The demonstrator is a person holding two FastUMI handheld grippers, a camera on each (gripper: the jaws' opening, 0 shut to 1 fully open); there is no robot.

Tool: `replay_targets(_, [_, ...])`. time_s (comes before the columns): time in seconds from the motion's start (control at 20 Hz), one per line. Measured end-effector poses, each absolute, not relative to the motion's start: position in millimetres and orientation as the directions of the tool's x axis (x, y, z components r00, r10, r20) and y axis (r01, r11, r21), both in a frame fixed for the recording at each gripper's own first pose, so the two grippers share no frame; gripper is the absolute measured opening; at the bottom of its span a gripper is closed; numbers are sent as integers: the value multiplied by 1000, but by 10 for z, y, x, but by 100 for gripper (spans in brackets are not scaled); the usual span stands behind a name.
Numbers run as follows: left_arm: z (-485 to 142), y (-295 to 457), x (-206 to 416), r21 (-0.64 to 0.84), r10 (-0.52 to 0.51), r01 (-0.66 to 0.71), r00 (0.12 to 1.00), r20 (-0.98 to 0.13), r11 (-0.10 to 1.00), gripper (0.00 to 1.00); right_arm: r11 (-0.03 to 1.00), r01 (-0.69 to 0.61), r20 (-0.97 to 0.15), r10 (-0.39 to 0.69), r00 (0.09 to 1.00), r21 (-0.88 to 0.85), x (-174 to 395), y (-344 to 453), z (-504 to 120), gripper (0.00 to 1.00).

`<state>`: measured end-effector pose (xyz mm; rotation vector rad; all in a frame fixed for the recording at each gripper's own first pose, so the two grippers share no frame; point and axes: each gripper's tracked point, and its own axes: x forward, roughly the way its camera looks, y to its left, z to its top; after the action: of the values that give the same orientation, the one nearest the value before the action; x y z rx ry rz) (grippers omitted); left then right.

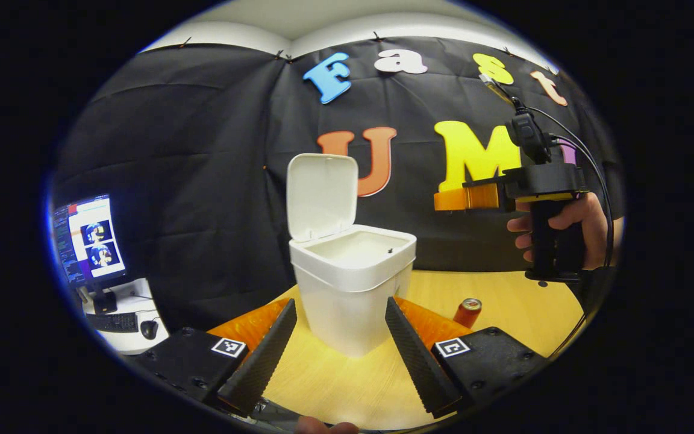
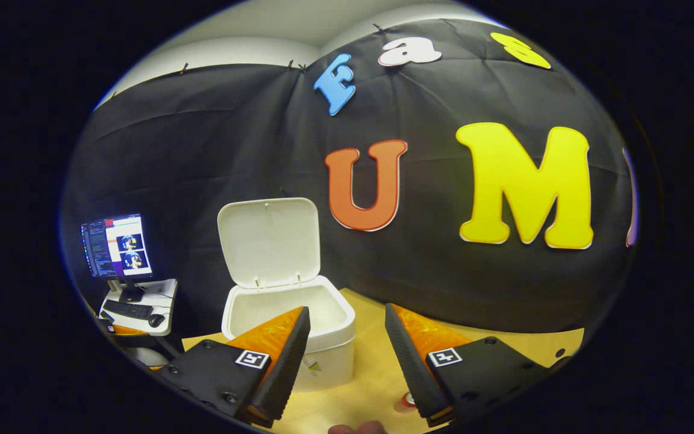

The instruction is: Press the lid of the desktop garbage bin to open it, pick up the crumpled paper on the desktop and throw it into the bin, then pick up the pop can on the desktop and drop it into the bin, and finally close the garbage bin lid.

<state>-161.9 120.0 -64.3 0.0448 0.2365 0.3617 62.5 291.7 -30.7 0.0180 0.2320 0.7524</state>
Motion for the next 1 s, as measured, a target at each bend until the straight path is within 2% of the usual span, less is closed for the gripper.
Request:
replay_targets(0.15, [-700,840,-1343,70,241,-232,945,-221,970,98,794,-604,-183,604,775,65,581,2304,-311,84])
replay_targets(0.25, [-748,585,-1223,55,175,-167,958,-228,984,98,833,-552,-187,548,816,34,531,1890,-336,82])
replay_targets(0.55, [-983,5,-975,45,-3,15,965,-262,999,98,920,-391,-241,383,892,14,369,827,-560,84])
replay_targets(0.75, [-1190,-224,-834,52,-61,79,957,-284,996,98,954,-301,-271,293,917,13,228,300,-647,84])
replay_targets(1.0, [-1636,-376,-627,30,-106,123,934,-341,992,98,971,-239,-303,230,925,6,74,-128,-767,84])
